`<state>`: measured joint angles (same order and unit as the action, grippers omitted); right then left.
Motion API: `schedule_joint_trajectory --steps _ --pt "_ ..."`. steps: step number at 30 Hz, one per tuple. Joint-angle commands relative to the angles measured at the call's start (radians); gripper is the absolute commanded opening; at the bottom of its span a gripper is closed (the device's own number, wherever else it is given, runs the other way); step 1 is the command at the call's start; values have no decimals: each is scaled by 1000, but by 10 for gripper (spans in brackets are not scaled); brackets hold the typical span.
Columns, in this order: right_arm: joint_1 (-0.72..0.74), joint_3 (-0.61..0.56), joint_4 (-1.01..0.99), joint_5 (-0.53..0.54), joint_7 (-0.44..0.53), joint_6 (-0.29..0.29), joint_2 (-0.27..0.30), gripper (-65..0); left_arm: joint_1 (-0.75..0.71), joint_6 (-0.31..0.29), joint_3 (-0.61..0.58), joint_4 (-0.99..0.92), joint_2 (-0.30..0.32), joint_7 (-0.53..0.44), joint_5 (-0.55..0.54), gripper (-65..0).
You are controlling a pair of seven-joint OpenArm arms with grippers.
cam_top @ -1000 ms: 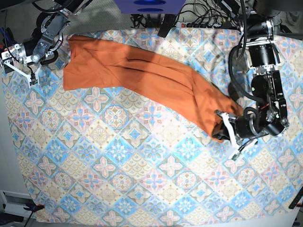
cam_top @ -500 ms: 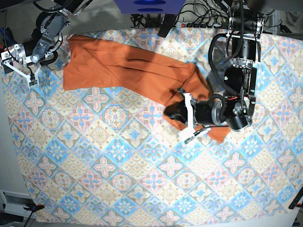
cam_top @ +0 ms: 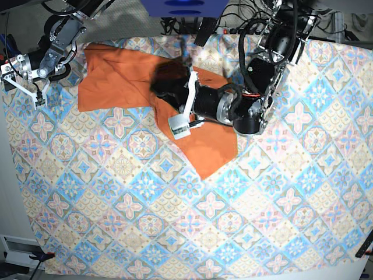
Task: Fold the T-shirt properly
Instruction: 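Lift the hem end with the left gripper and fold it toward the right gripper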
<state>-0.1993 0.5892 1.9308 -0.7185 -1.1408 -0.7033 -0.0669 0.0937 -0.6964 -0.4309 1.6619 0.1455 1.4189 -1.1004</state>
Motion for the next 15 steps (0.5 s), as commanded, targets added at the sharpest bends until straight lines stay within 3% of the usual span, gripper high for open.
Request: schedule_joint_trajectory --steps 1,8,15 --pt "8 -2 15 -10 0 5 -1 -135 18 -2 5 22 -5 -23 -27 -650" --pt "8 -2 14 -10 0 5 -11 -135 15 -2 -7 19 3 -23 -24 -650" --pt "8 -2 14 -10 0 5 -11 -135 73 -2 -153 -22 42 -23 -25 -650"
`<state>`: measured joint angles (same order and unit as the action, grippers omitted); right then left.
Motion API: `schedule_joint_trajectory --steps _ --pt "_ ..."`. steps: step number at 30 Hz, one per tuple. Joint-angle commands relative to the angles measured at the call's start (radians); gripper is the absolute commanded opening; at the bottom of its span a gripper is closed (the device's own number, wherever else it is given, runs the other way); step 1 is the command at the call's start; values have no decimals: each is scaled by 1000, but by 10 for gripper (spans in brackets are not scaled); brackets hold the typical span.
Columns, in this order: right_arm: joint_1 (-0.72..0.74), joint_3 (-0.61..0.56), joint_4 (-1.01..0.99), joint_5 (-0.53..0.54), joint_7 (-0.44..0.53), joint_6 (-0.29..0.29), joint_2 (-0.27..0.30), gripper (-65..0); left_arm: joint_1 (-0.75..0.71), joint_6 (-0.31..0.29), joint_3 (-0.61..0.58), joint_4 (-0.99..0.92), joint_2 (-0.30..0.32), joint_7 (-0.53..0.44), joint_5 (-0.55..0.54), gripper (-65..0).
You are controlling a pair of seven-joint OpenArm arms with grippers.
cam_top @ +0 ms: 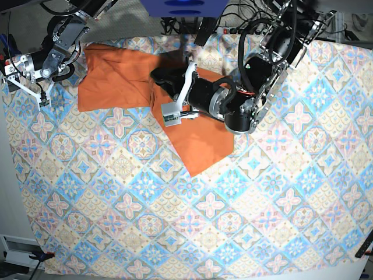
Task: Fold the T-shirt properly
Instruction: 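Lift the hem end with the left gripper and fold it toward the right gripper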
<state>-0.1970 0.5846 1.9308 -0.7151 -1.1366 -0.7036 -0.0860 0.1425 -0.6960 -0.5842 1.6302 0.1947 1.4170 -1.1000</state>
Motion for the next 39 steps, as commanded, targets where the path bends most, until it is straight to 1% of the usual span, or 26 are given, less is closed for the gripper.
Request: schedule_joint_trajectory --steps 1,4,6,8,9,11,13,15,17,19,20,24,27,29,32,35,37,39 --pt "6 2 14 -13 -4 5 9 -135 32 -2 -16 -9 -7 -21 -25 -650" --pt "6 2 14 -13 -4 5 9 -135 59 -2 -75 -44 -4 -21 -21 -650" --pt "6 2 14 -13 -4 5 9 -135 84 -2 -136 -67 -2 -21 11 -650" --pt "18 2 14 -13 -4 5 9 -135 110 -2 -188 -133 -14 -21 45 -650" --pt "18 2 14 -13 -4 5 9 -135 121 -2 -214 -169 -30 -21 51 -638" --pt "18 2 14 -13 -4 5 9 -135 156 -2 -257 -210 -45 -21 54 -592" --pt "18 2 14 -13 -4 5 9 -135 179 -2 -274 -236 -47 -21 54 -524" --pt "18 2 14 -13 -4 5 9 -135 182 -2 -267 -253 -47 -21 54 -437" --pt "18 2 14 -13 -4 5 9 -135 182 -2 -265 -253 -47 -21 62 -371" --pt "18 2 14 -13 -4 5 9 -135 182 -2 -270 -253 -47 -40 77 -328" --pt "18 2 12 -13 -4 5 9 -135 181 -2 -270 -253 -47 -46 83 -319" --pt "18 2 12 -11 -4 5 7 -135 190 -2 -260 -242 -53 -61 65 -319" --pt "18 2 14 -11 -3 5 7 -135 202 -2 -260 -209 -48 -124 57 -319" --pt "18 2 15 -11 0 5 7 -135 204 -2 -240 -187 -47 -164 57 -319" --pt "18 7 19 -11 56 5 7 -135 204 -2 -207 -158 -47 -206 59 -319" --pt "12 7 19 -13 105 5 7 -135 204 -2 -204 -130 -50 -213 60 -319" --pt "12 8 19 -13 117 5 7 -135 204 -2 -196 -115 -47 -216 62 -319" --pt "12 8 19 -13 120 5 7 -135 205 -2 -150 -112 -34 -216 65 -332"
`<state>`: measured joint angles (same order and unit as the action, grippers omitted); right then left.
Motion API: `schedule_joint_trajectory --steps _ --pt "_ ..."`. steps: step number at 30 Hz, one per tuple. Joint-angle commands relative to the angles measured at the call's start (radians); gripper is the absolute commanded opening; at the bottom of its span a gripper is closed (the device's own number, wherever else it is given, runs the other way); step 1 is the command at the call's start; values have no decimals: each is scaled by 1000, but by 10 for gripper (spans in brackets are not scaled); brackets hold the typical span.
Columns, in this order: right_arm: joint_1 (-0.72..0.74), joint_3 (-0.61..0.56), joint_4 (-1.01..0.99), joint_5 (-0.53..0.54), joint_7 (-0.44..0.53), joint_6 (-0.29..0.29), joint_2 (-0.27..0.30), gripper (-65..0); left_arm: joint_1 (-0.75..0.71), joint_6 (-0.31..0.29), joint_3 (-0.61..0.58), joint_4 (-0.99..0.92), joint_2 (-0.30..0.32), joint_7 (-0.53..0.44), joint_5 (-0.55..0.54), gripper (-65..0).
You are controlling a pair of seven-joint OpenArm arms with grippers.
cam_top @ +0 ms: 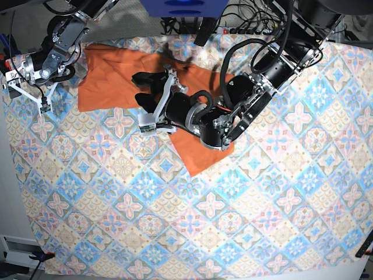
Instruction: Fold the T-shirt properly
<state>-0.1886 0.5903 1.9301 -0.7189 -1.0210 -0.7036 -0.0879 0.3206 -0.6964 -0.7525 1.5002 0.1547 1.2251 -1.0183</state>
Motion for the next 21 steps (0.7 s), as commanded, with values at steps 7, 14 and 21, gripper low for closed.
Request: schedule_joint_trajectory --steps 7,14,21 --pt "2 3 19 -9 60 5 9 -134 -13 -2 417 20 148 -12 -24 -476" --pt "14 3 18 -3 -5 5 9 -133 -145 -2 660 20 332 34 -15 -437" --pt "208 116 15 -8 -284 5 15 -133 -292 -2 709 20 405 -54 43 -437"
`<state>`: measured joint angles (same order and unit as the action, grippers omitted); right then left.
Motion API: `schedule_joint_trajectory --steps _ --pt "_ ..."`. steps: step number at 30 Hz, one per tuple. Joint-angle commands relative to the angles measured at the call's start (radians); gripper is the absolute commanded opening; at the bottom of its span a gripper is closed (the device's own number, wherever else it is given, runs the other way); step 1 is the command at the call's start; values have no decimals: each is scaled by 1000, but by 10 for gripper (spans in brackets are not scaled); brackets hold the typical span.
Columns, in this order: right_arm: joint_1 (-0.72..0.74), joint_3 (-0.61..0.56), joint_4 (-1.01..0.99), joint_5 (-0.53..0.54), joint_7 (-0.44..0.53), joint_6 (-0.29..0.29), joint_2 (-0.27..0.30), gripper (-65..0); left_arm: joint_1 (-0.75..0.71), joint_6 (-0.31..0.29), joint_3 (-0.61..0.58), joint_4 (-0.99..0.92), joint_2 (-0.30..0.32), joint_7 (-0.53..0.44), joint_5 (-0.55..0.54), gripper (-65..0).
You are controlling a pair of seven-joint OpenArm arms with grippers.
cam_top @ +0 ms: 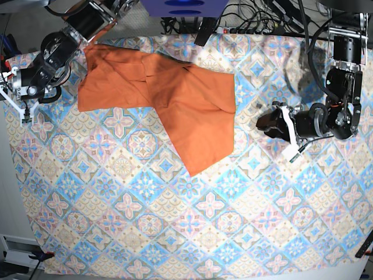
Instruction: Fold the T-shirt properly
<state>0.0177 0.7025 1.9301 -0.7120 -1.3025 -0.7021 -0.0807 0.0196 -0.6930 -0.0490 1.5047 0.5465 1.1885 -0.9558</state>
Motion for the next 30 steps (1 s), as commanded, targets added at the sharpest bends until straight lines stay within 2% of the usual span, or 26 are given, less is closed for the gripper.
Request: schedule_joint_trajectory --steps 1,12,18,23,25,30 --pt "12 9 13 -16 -18 4 9 -133 -5 -5 5 15 13 -28 -9 -437" --pt "26 3 -154 -5 -24 4 5 -133 -50 -5 10 15 13 -42 93 -443" --pt "43 9 -192 108 -32 4 5 -133 -50 -5 10 15 13 -42 128 -442" --pt "41 1 -192 145 -65 4 -9 -133 -48 -5 8 15 8 -40 137 -439" --pt "38 1 -182 188 -93 4 -24 -133 -46 -5 7 15 8 -42 139 -439" --pt "37 9 -182 303 -94 4 -24 -133 -45 -5 7 15 8 -42 139 -439"
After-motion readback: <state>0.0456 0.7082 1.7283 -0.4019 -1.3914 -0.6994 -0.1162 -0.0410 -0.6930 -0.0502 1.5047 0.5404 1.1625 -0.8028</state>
